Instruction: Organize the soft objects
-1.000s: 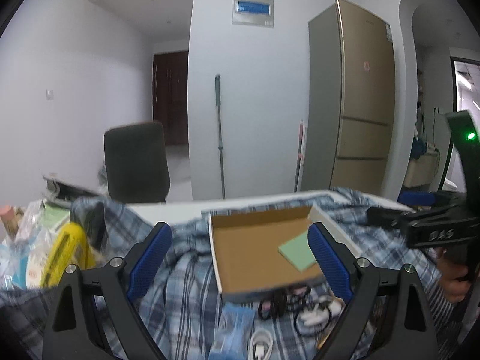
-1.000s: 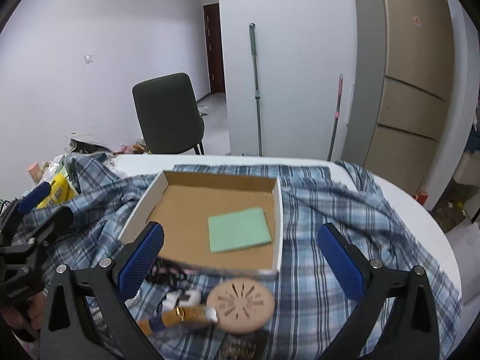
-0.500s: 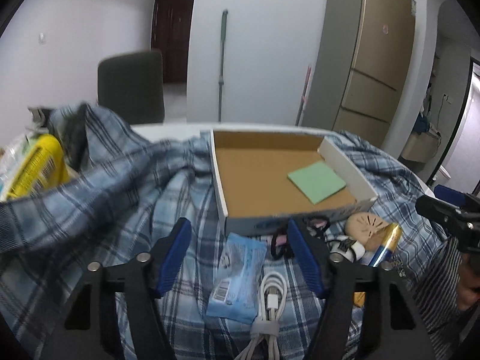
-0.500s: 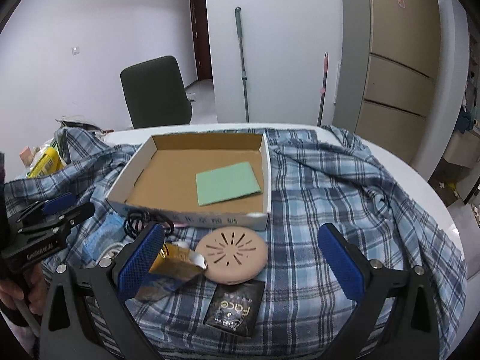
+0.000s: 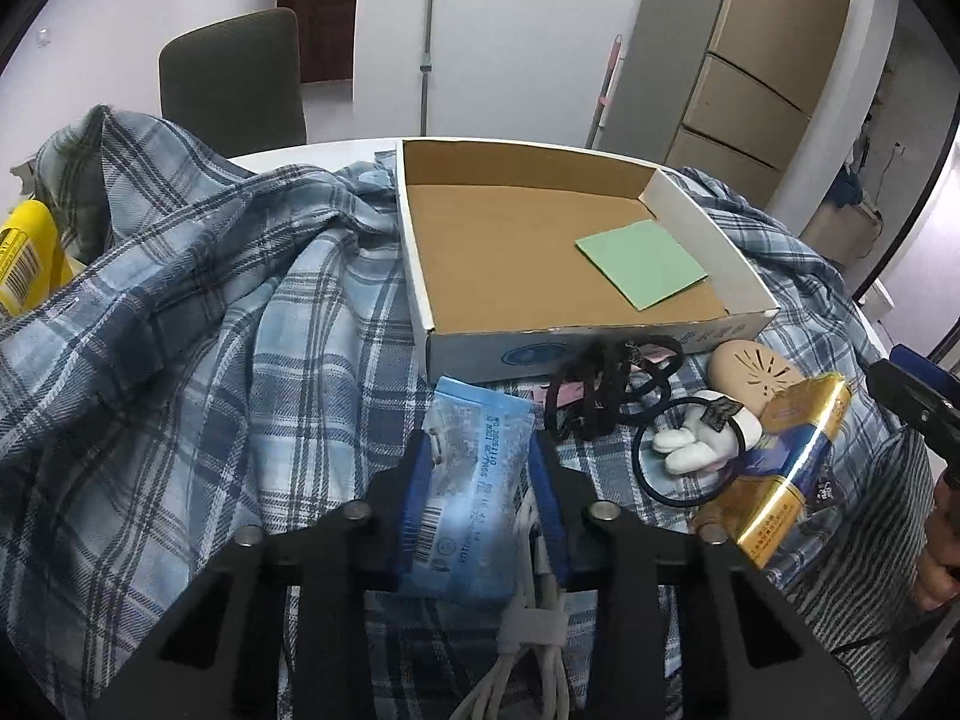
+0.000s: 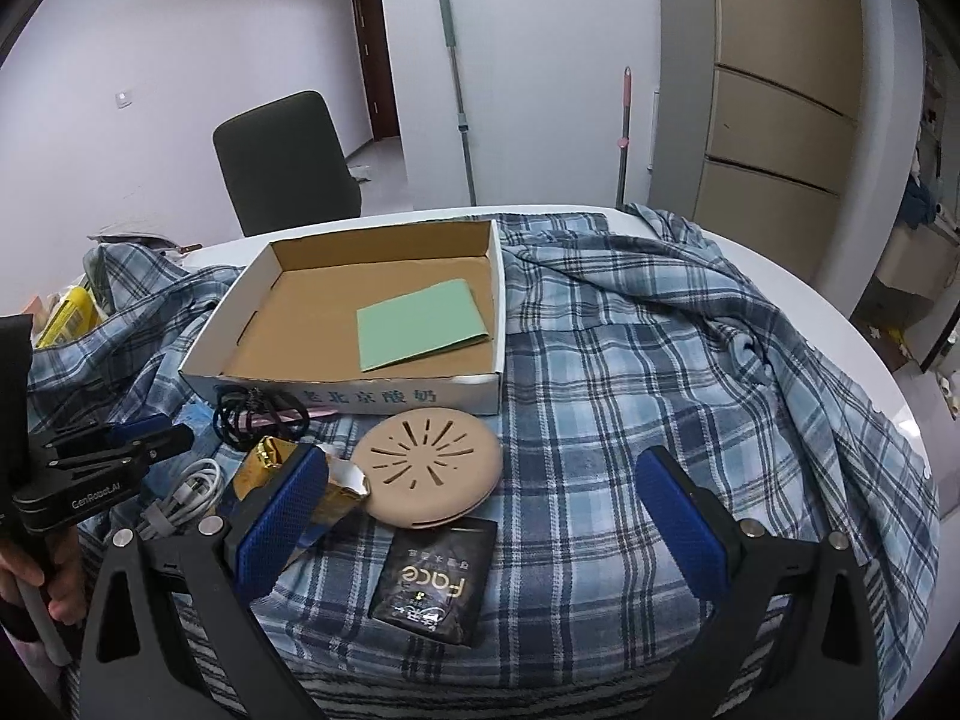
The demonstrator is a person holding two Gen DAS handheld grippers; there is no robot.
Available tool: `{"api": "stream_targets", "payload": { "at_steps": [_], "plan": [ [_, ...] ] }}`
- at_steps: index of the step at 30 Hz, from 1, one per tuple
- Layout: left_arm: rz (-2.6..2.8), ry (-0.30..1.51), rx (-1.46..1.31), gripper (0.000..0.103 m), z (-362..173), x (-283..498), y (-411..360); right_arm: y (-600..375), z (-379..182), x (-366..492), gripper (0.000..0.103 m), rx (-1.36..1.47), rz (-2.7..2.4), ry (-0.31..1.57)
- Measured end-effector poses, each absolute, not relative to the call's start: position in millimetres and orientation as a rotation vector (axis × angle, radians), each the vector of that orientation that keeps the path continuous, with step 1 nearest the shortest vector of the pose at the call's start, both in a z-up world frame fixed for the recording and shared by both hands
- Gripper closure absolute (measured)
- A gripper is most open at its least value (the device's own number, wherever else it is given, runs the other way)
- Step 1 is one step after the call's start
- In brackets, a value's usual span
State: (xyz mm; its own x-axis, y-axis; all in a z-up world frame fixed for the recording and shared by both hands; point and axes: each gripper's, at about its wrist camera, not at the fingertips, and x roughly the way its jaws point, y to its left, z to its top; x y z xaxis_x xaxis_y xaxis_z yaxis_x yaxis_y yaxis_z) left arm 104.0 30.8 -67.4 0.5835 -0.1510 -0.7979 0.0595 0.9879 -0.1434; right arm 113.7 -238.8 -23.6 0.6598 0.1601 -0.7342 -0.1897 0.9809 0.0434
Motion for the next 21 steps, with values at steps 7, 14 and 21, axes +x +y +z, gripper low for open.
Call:
{"api": "stream_targets", "payload": {
  "at_steps": [7,14,21],
  "plan": [
    [-0.152,0.848,-0.084,0.088,-56,92,28,-240,-19,113,0.001,-0.047,0.168,0.825],
    [-0.172,0.501,-0.104,0.088,-14,49,33,-235,-24,109,0.012,-0.046,0.165,0.887],
    [-0.144,0.318,-0.083,0.088,6,23,31,-225,-49,108,0.032,-0.036,0.167,0.986]
  ]
}}
